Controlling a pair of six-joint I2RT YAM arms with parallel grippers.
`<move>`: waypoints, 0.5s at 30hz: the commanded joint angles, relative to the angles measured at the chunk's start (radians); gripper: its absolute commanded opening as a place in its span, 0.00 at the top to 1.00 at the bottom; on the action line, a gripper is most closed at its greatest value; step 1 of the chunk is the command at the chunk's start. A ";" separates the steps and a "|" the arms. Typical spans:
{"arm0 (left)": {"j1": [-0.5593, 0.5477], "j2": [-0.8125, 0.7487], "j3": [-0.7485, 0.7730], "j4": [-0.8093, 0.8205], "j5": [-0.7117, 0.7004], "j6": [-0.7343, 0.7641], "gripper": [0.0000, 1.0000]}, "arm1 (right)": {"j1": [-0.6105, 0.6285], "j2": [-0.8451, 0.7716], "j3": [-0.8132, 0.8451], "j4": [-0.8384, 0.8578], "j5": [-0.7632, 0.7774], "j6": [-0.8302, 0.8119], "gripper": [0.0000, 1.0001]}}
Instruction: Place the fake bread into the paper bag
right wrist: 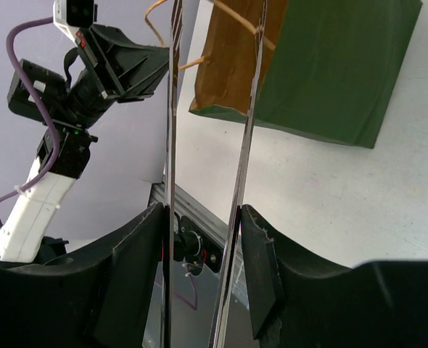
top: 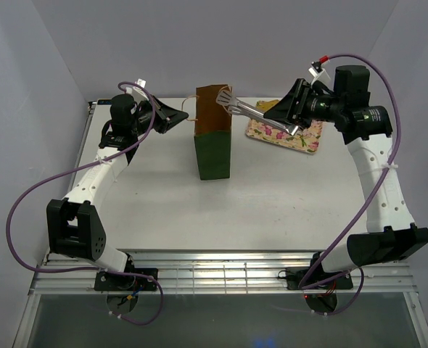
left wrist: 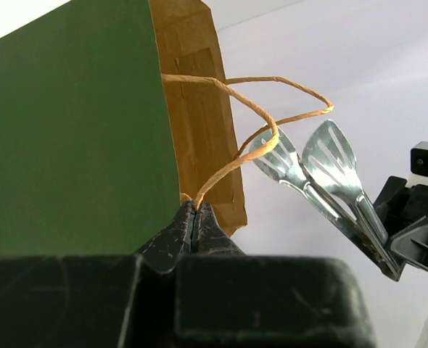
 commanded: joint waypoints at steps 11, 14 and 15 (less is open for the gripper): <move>0.002 -0.032 0.013 -0.008 0.032 0.013 1.00 | -0.285 0.015 0.105 0.056 -0.058 0.034 0.49; 0.004 -0.031 0.015 -0.010 0.040 0.013 1.00 | -0.373 0.070 0.163 0.062 -0.062 0.056 0.50; 0.004 -0.031 0.016 -0.010 0.046 0.012 1.00 | -0.410 0.085 0.191 0.062 -0.062 0.060 0.50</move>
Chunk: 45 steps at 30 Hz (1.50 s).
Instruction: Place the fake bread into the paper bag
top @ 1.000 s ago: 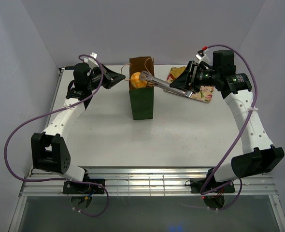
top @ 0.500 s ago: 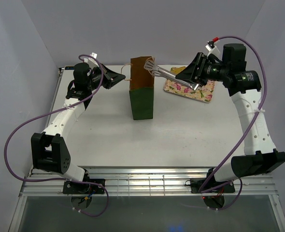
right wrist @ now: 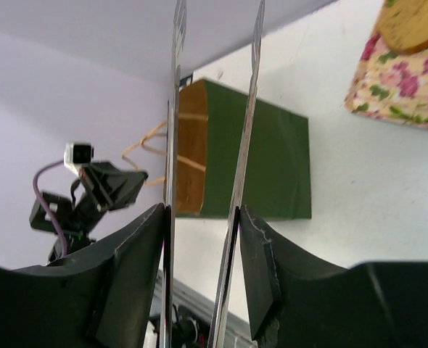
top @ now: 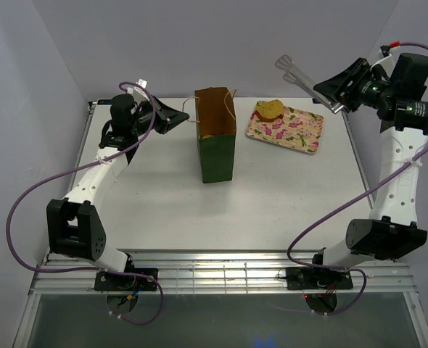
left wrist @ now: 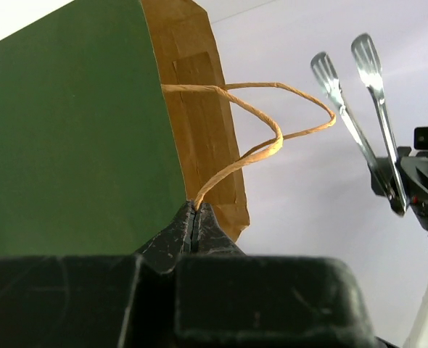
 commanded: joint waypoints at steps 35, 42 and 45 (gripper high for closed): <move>0.004 0.014 0.018 0.013 0.042 -0.034 1.00 | -0.151 0.434 -0.444 0.615 -0.062 0.234 0.52; 0.005 0.026 0.015 0.010 0.034 -0.033 1.00 | -0.151 0.500 -0.435 0.699 -0.082 0.249 0.53; 0.004 0.043 0.027 0.005 0.034 -0.031 1.00 | -0.151 0.539 -0.417 0.741 -0.096 0.251 0.53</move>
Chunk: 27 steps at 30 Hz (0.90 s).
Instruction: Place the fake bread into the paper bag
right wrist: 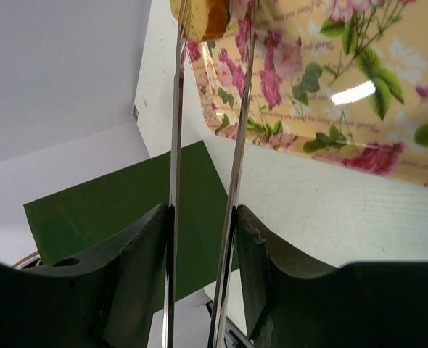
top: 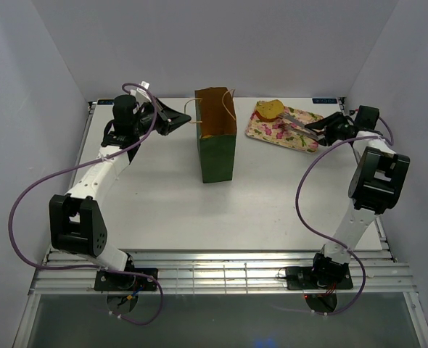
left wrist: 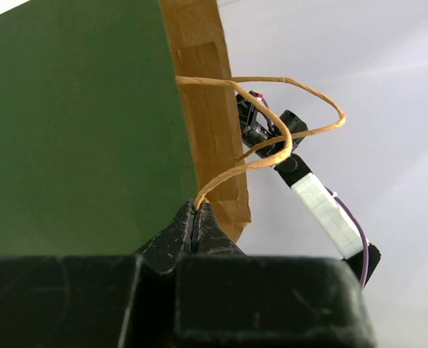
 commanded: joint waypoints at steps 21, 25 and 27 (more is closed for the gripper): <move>0.003 0.068 0.088 -0.053 -0.005 0.023 1.00 | -0.003 0.231 0.207 0.201 -0.113 0.017 0.54; 0.005 0.068 0.088 -0.053 -0.006 0.022 1.00 | 0.002 0.268 0.240 0.216 -0.146 0.020 0.55; 0.005 0.067 0.087 -0.052 -0.006 0.022 1.00 | 0.007 0.279 0.252 0.216 -0.159 0.016 0.56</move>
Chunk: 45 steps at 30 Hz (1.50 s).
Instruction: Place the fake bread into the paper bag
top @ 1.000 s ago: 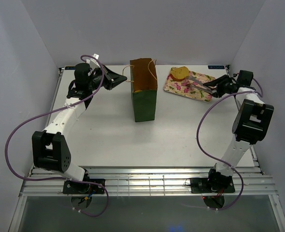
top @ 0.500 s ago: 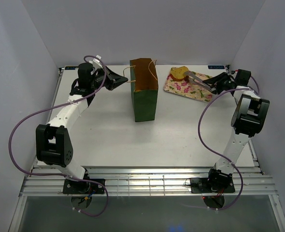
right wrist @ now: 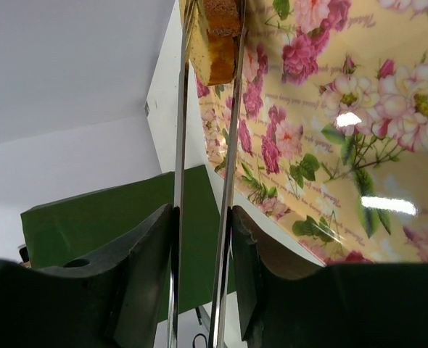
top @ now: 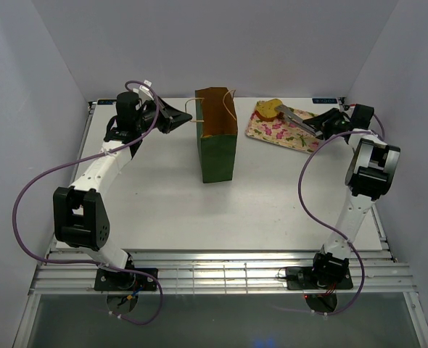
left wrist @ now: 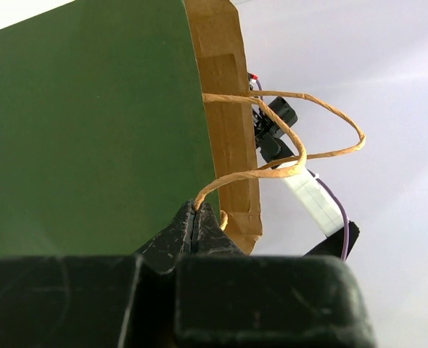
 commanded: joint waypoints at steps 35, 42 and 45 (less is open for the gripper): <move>0.003 -0.048 -0.070 0.101 0.018 -0.060 1.00 | 0.211 -0.769 0.012 -0.222 0.080 0.032 0.83; 0.005 -0.073 -0.087 0.103 0.007 -0.060 1.00 | 0.355 -0.887 0.126 -0.402 0.088 -0.040 0.84; 0.003 -0.089 -0.095 0.103 0.001 -0.060 1.00 | 0.414 -0.939 0.100 -0.459 0.129 -0.060 0.84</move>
